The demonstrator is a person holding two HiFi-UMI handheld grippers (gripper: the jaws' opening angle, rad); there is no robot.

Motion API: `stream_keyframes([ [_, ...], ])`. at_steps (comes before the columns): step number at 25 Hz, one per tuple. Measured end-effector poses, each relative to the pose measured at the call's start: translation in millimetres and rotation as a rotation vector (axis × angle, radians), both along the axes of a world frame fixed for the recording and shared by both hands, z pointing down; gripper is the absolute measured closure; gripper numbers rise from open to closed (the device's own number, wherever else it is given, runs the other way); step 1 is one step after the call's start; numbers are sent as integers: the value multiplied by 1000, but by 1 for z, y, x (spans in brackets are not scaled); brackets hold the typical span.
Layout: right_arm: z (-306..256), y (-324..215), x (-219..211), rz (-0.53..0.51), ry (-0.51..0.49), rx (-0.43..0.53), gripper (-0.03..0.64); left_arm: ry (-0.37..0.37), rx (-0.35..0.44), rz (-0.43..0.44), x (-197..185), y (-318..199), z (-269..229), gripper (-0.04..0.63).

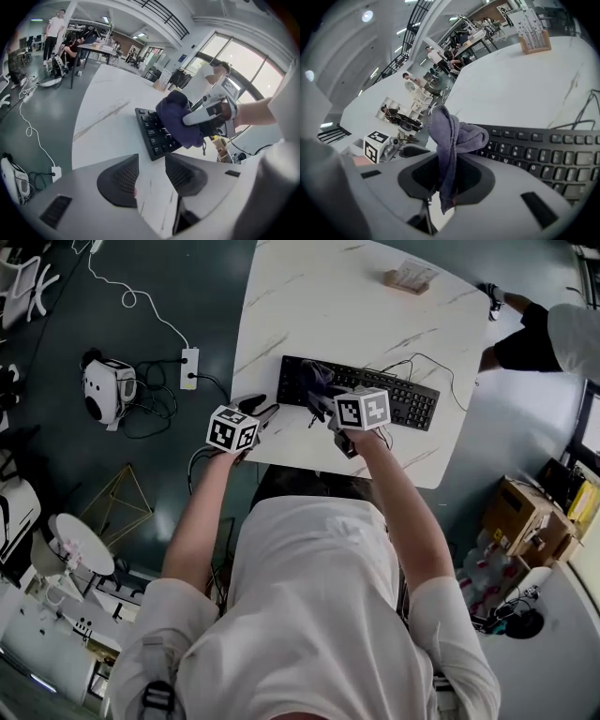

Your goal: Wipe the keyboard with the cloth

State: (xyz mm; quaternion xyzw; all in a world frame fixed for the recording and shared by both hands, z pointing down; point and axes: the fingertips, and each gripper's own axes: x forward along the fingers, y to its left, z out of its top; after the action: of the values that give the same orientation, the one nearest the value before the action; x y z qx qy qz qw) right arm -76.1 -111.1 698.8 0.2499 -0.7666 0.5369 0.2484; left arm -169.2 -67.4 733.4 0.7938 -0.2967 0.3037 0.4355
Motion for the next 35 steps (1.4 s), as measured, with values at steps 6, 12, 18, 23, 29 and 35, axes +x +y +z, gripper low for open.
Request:
stream_keyframes([
  [6, -9, 25, 38, 53, 48, 5, 523, 10, 13, 0, 4, 12, -7, 434],
  [12, -19, 53, 92, 115, 100, 9, 523, 7, 49, -38, 17, 17, -19, 490],
  [18, -46, 63, 146, 190, 122, 107, 523, 21, 78, -83, 27, 20, -35, 529],
  [23, -59, 79, 184, 228, 123, 144, 523, 4, 104, -116, 33, 35, -50, 545],
  [29, -82, 99, 218, 262, 99, 198, 523, -1, 150, -200, 45, 53, -76, 568],
  [35, -106, 119, 247, 285, 89, 282, 523, -2, 217, -242, 56, 71, -106, 580],
])
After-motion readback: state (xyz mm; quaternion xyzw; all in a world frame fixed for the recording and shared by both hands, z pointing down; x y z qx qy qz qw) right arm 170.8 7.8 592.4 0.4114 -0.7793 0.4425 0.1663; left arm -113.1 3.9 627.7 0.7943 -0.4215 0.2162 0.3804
